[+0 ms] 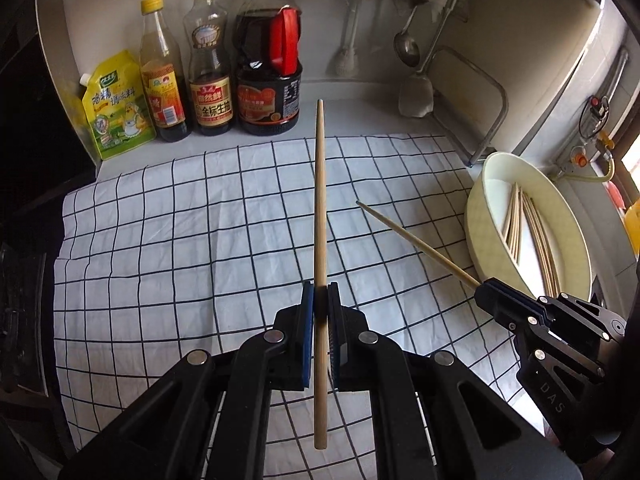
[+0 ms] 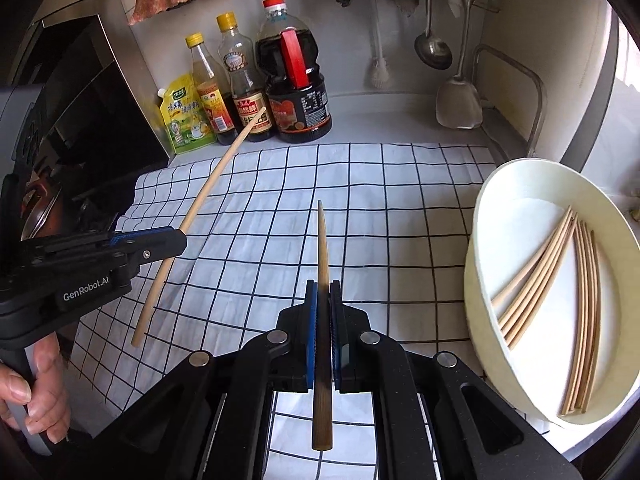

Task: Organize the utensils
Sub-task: 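Lift and carry both held chopsticks with both tools over the basin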

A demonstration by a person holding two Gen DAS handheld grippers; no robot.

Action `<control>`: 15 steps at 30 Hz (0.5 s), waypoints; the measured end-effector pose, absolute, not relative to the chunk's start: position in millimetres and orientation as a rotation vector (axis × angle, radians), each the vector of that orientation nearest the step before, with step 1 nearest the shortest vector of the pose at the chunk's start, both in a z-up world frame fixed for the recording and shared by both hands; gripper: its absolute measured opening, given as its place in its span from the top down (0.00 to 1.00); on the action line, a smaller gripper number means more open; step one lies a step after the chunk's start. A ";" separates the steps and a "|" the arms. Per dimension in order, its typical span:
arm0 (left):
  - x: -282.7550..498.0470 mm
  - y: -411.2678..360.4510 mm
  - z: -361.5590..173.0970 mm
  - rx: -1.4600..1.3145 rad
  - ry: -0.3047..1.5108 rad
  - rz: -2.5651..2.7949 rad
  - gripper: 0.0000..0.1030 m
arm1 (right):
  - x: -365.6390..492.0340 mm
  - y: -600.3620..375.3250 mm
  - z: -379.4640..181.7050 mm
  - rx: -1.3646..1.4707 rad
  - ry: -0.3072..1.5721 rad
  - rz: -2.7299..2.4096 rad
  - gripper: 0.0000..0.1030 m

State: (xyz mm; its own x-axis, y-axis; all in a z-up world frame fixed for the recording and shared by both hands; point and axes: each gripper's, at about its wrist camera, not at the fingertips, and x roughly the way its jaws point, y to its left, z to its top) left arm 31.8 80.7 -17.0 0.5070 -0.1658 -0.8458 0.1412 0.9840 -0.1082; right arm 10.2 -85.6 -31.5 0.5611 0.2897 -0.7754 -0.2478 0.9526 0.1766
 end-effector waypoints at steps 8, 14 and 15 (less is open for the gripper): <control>45.9 19.1 -7.5 0.019 1.019 -0.337 0.93 | -6.9 -150.0 -9.3 0.128 0.865 0.159 0.94; 54.1 -46.1 0.1 0.077 1.009 -0.488 0.93 | -25.2 -213.3 0.2 0.202 0.831 0.002 0.94; 56.0 -57.6 2.3 0.086 1.005 -0.513 0.93 | -27.7 -224.4 1.4 0.210 0.824 -0.026 0.94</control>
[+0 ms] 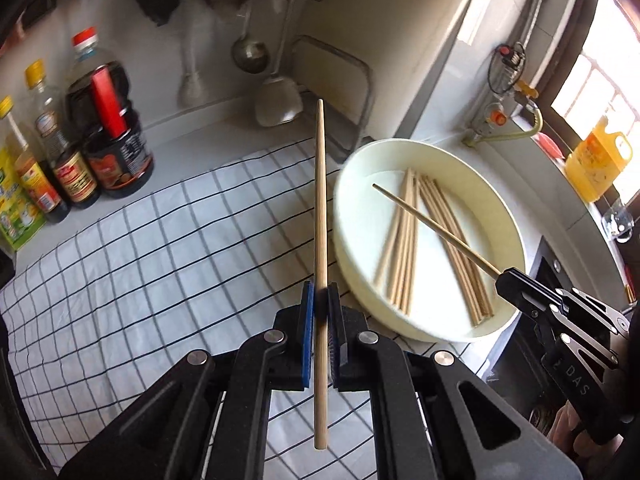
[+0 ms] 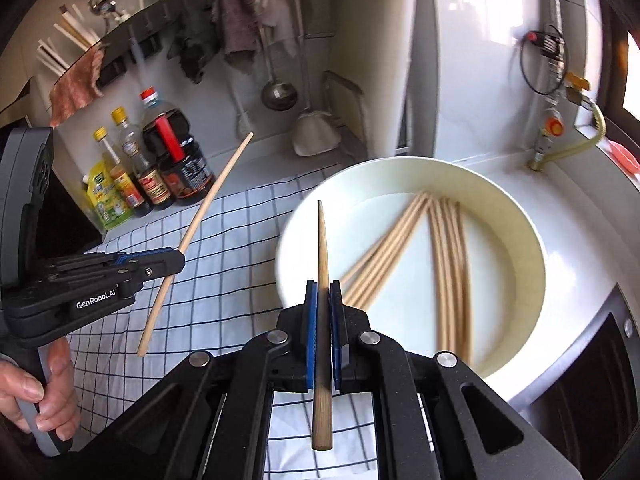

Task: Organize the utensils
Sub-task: 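Lift and carry both held chopsticks with both tools over the basin, then lower both chopsticks into the basin and open both tools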

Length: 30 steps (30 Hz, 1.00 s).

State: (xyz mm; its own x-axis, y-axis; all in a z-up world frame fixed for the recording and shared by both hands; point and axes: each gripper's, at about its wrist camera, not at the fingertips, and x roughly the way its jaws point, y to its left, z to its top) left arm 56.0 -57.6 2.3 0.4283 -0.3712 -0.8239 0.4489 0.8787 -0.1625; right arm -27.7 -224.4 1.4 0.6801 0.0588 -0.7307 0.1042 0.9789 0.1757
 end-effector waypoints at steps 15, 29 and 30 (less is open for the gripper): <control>91.8 -196.3 -28.0 0.268 1.086 -0.724 0.93 | -7.8 -321.1 -38.9 0.345 0.874 -0.247 0.94; 114.9 -216.5 -62.4 0.296 1.175 -0.717 0.92 | 23.0 -326.1 -78.9 0.373 0.995 -0.228 0.94; 115.4 -216.1 -62.3 0.295 1.176 -0.716 0.92 | 22.9 -325.2 -79.3 0.374 0.997 -0.225 0.94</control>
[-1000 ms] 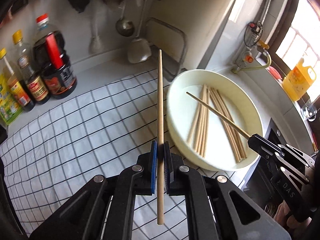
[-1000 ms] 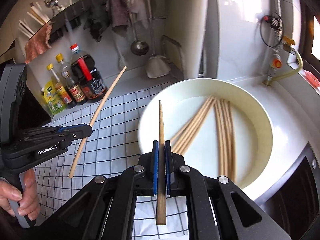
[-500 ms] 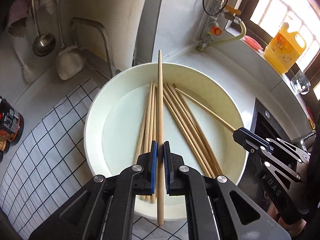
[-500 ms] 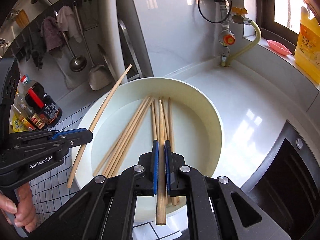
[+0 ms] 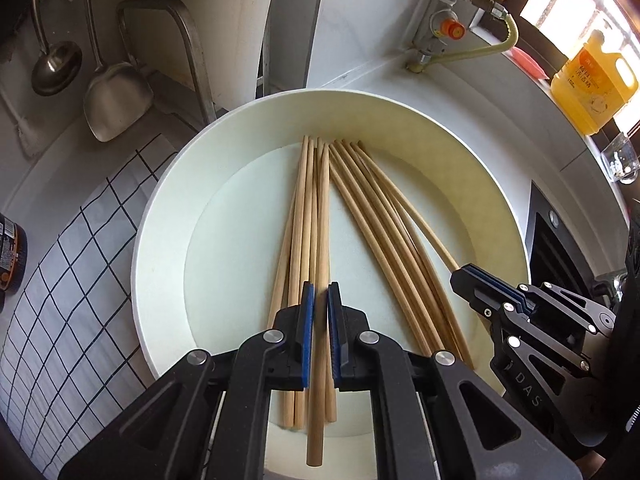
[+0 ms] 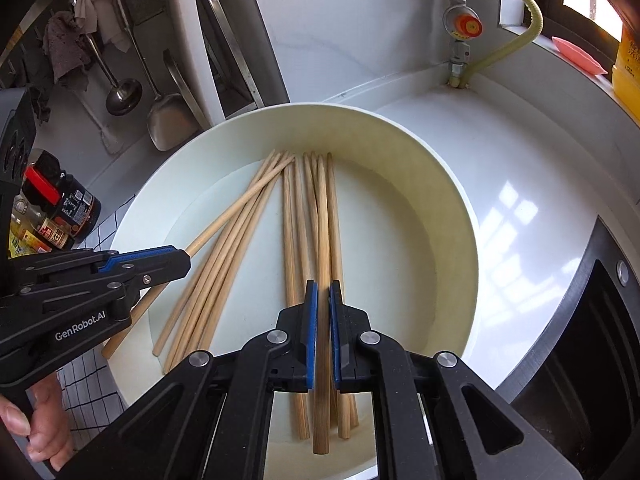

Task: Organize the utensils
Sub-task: 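Lower both chopsticks into the basin and open both tools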

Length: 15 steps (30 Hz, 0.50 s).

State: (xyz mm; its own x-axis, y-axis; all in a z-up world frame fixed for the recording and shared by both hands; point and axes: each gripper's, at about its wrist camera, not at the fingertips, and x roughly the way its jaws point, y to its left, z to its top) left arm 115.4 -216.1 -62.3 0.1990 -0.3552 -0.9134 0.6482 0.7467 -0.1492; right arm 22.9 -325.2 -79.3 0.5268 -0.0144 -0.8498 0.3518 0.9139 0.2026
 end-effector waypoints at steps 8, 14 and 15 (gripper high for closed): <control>115.5 -209.5 -55.0 0.279 1.169 -0.706 0.78 | 19.4 -322.7 -65.7 0.360 0.982 -0.213 0.81; 114.2 -191.4 -37.0 0.257 1.113 -0.649 0.47 | 8.4 -322.2 -48.9 0.366 0.951 -0.219 0.79; 113.8 -187.2 -33.8 0.246 1.106 -0.638 0.40 | 6.5 -321.9 -46.5 0.372 0.947 -0.219 0.76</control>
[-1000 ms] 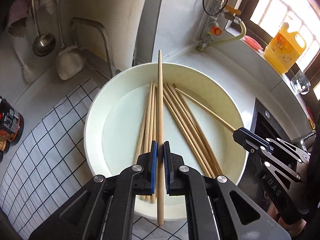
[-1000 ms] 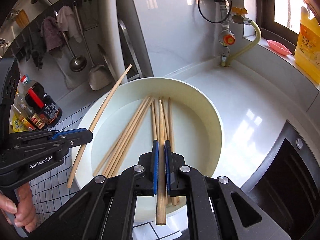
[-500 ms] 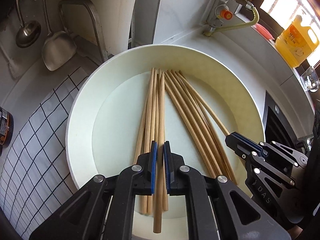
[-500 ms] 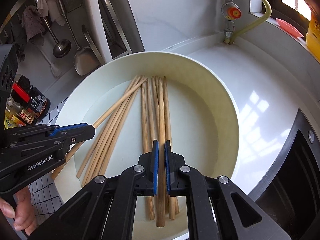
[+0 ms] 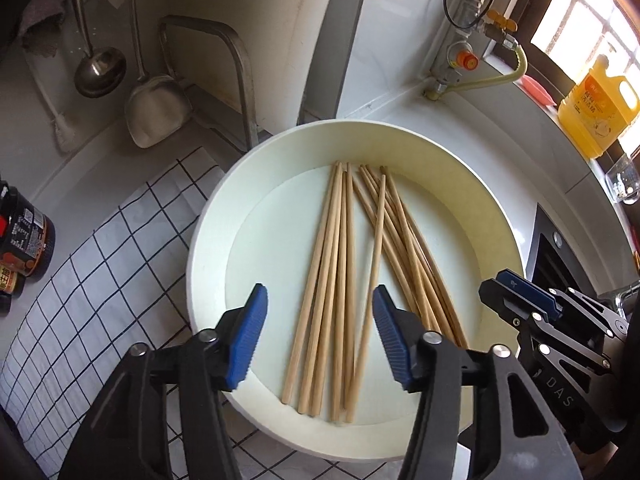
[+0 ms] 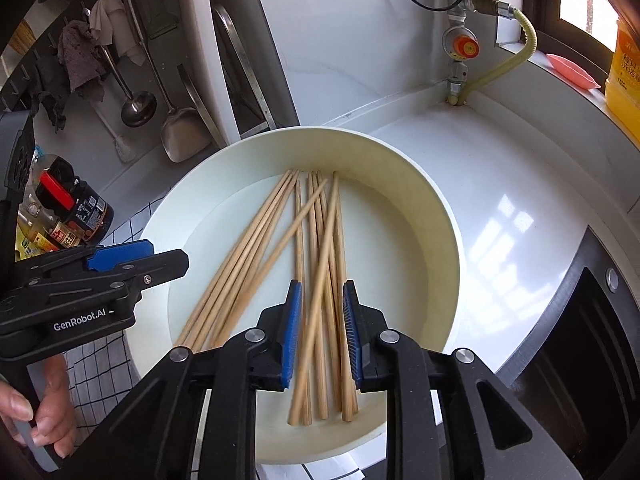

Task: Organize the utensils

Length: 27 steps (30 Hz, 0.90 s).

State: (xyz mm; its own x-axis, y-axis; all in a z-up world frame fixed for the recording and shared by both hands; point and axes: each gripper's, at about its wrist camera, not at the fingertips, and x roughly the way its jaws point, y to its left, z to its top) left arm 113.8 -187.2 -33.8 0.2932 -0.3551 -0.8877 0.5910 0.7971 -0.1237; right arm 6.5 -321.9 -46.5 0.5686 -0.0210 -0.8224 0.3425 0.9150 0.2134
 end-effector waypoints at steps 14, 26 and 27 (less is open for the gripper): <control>88.1 -156.8 -4.7 0.229 1.024 -0.550 0.17 | -15.2 -297.5 -27.4 0.361 0.925 -0.208 0.61; 76.1 -151.2 12.1 0.242 0.971 -0.532 0.13 | -25.7 -288.2 -21.2 0.357 0.918 -0.206 0.55; 75.5 -151.0 12.7 0.242 0.969 -0.531 0.12 | -26.2 -287.7 -21.0 0.356 0.916 -0.207 0.55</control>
State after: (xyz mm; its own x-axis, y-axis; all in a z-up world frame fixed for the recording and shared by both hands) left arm 75.5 -151.0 12.7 0.4517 -0.3193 -0.8331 0.5300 0.8472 -0.0374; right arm -26.2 -287.7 -21.0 0.5947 -0.0238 -0.8036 0.3232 0.9223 0.2119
